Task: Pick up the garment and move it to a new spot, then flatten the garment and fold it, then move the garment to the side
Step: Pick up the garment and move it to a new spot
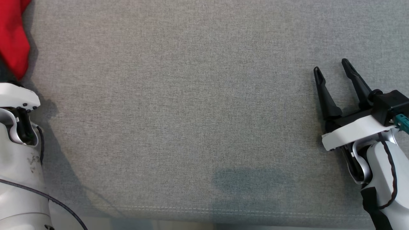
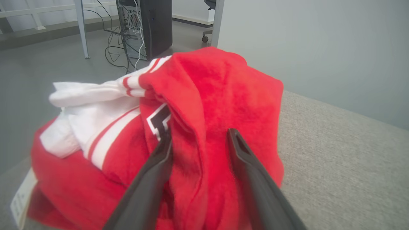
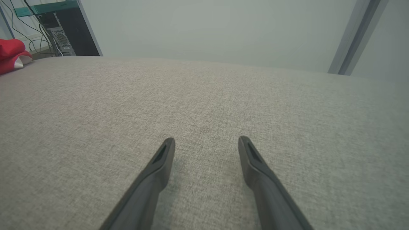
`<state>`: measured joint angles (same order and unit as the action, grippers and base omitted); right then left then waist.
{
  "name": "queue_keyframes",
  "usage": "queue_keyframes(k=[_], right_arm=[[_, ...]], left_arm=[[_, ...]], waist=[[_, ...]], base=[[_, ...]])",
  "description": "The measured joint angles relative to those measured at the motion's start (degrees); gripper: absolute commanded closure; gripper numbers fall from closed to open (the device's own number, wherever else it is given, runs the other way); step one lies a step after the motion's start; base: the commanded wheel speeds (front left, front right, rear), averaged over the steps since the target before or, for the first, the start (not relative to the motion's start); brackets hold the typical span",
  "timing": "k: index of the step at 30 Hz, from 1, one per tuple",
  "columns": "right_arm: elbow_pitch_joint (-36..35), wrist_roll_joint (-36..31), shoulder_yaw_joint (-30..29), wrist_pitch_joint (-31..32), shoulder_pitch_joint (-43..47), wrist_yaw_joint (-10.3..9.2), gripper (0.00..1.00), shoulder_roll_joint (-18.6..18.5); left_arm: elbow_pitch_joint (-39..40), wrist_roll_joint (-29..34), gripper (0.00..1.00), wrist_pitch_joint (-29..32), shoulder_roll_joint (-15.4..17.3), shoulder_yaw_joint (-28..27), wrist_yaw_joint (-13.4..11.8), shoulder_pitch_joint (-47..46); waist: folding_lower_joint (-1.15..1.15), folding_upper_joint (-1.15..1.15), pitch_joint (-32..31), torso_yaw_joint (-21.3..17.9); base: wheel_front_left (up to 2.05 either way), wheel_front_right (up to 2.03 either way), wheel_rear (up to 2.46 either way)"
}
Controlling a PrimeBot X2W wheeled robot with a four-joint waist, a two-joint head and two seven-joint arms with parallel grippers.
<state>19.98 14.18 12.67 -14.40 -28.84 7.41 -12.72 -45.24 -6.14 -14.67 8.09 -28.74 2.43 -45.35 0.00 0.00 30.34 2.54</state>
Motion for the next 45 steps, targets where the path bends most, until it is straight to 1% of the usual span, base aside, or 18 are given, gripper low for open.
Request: queue_keyframes(k=[1,2,3,7,11,13,17,21,25,28,31,34,39,40,42,45], right_arm=[[-0.27,0.00,-0.14,-0.03,-0.03,0.00,0.00,-0.01],[-0.46,-0.05,-0.21,-0.11,-0.08,0.00,0.00,0.00],[-0.64,-0.10,-0.26,-0.22,-0.08,0.00,0.00,0.02],[-0.76,-0.18,-0.60,-0.25,-0.08,0.00,0.00,0.31],[-0.76,-0.16,-1.01,-0.26,-0.08,0.00,0.00,0.69],[-0.43,-0.15,-1.02,-0.26,-0.08,0.00,0.00,1.10],[0.49,-0.04,-0.79,-0.25,-0.03,0.00,0.00,2.21],[1.00,0.27,-0.55,-0.25,0.03,0.00,0.00,2.99],[1.47,0.85,0.44,-0.25,0.03,0.00,0.00,3.57],[1.58,1.45,0.64,-0.25,0.02,0.00,0.00,3.82],[1.77,1.53,1.01,-0.25,0.02,0.00,0.00,4.14],[2.16,1.68,1.30,-0.25,0.02,0.00,0.00,4.71],[2.68,2.05,2.66,-0.25,0.03,0.00,0.00,5.75],[2.76,2.25,2.89,-0.25,0.03,0.00,0.00,5.93],[2.81,2.89,3.24,-0.25,0.03,0.00,0.00,6.15],[2.86,3.14,4.14,-0.25,0.03,0.00,0.00,6.28]], left_arm=[[-0.15,0.00,0.94,0.00,0.09,-0.14,0.02,-0.43],[-0.27,0.01,1.00,0.00,0.10,-0.11,0.15,-0.79],[-0.22,0.07,1.00,0.00,0.08,-0.13,0.55,-0.98],[1.35,0.75,1.00,0.00,0.03,-0.13,0.74,-1.22],[9.03,1.65,1.00,0.00,-0.33,1.20,2.76,-1.20],[13.85,2.99,1.00,-0.03,-1.05,2.97,3.65,-1.02],[20.76,3.66,1.00,-0.08,-3.24,7.59,4.41,0.54],[25.50,3.60,1.00,-0.07,-4.38,14.44,4.66,3.35],[27.67,2.47,1.00,-0.07,-4.94,25.57,4.81,6.16],[27.55,0.68,1.00,-0.07,-5.44,34.15,4.83,8.11],[27.04,0.36,1.00,-0.07,-5.24,41.77,4.82,9.37],[26.21,-0.55,1.00,-0.07,-5.46,46.79,4.83,10.61],[22.36,-2.36,1.00,-0.07,-5.49,55.53,4.82,13.32],[21.15,-3.00,0.89,-0.07,-5.64,56.68,4.83,13.82],[18.95,-4.08,0.00,-0.05,-5.92,57.71,4.83,15.01],[16.41,-4.61,0.00,-0.05,-5.73,58.27,4.83,16.36]], waist=[[0.00,0.00,0.27,-0.13],[0.00,0.00,0.44,-0.25],[0.00,0.00,0.53,-0.32],[0.00,0.00,0.64,-0.26],[0.00,0.00,0.44,0.08],[0.00,0.00,-0.09,0.29],[0.00,0.00,-1.56,0.50],[0.00,0.00,-3.20,0.30],[0.00,0.00,-4.55,-0.59],[0.00,0.00,-5.51,-1.62],[0.00,0.00,-6.44,-2.70],[0.00,0.00,-7.43,-3.79],[0.00,0.00,-9.61,-5.78],[0.00,0.00,-9.97,-6.09],[0.00,0.00,-10.77,-6.60],[0.00,0.00,-12.16,-6.98]], base=[[0.00,0.00,0.00],[0.00,0.00,0.00],[0.00,0.00,0.00],[0.00,0.00,0.00],[0.00,0.00,0.00],[0.00,0.00,0.00],[0.00,0.00,0.00],[0.00,0.00,0.00],[0.00,0.00,0.00],[0.00,0.00,0.00],[0.00,0.00,0.00],[0.00,0.00,0.00],[0.00,0.00,0.00],[0.00,0.00,0.00],[0.00,0.00,0.00],[0.00,0.00,0.00]])
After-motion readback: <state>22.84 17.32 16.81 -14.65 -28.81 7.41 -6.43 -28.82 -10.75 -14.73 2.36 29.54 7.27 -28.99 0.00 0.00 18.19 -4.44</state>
